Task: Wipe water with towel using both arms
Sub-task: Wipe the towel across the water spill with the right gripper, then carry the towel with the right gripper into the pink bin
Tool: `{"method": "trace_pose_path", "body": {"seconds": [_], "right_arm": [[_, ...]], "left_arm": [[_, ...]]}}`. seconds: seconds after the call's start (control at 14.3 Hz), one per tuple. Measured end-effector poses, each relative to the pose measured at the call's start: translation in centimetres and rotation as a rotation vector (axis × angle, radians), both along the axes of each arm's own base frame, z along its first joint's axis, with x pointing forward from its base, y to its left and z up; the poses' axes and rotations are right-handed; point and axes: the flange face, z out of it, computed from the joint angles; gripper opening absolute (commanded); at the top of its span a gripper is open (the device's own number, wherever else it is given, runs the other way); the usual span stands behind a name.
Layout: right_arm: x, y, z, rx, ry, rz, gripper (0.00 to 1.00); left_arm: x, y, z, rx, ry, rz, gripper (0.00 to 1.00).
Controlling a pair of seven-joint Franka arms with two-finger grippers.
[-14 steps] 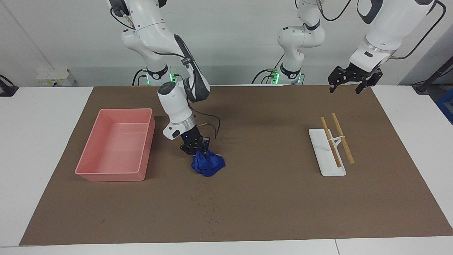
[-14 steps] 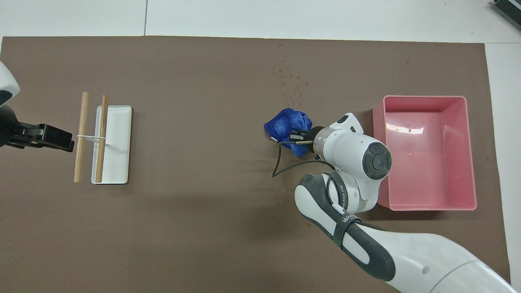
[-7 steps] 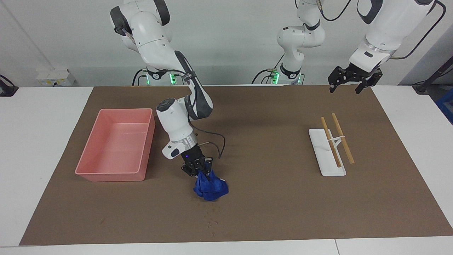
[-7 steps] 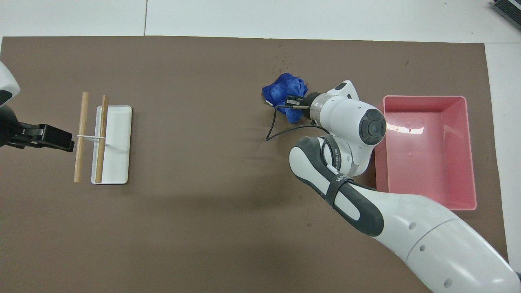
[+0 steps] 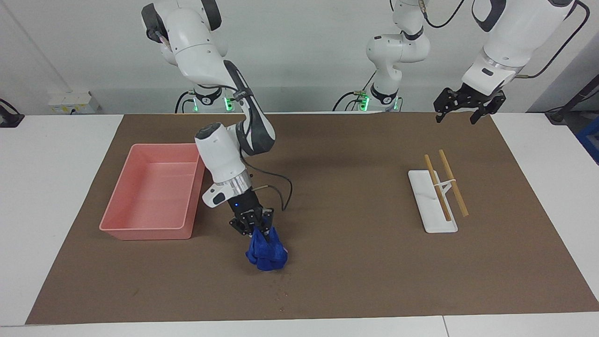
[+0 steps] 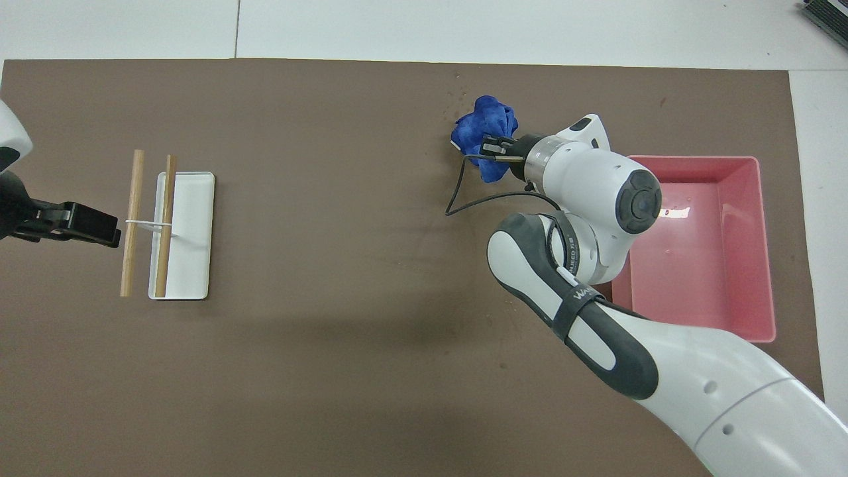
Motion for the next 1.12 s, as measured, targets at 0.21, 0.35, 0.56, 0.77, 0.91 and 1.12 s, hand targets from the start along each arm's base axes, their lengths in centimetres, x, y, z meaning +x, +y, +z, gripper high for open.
{"method": "trace_pose_path", "body": {"seconds": [0.21, 0.35, 0.56, 0.77, 0.91, 1.12], "right_arm": [[-3.4, -1.6, 5.8, -0.007, 0.045, 0.028, 0.00], [-5.4, -3.9, 10.4, -0.009, 0.121, 0.047, 0.00], [-8.2, -9.1, 15.2, -0.013, 0.245, 0.037, 0.00], [-9.6, -15.2, 15.8, -0.046, 0.326, 0.031, 0.00], [-9.7, -19.7, 14.4, -0.125, 0.355, 0.019, 0.00], [-9.9, -24.6, 12.1, -0.201, 0.386, 0.027, 0.00]], "left_arm": [[0.0, 0.0, 0.0, 0.000, 0.000, 0.000, 1.00], [0.0, 0.0, 0.0, 0.000, 0.000, 0.000, 1.00], [0.0, 0.0, 0.0, 0.000, 0.000, 0.000, 1.00], [0.0, 0.0, 0.0, 0.000, 0.000, 0.000, 1.00], [0.0, 0.0, 0.0, 0.000, 0.000, 0.000, 1.00], [0.0, 0.0, 0.0, 0.000, 0.000, 0.000, 1.00]]}}
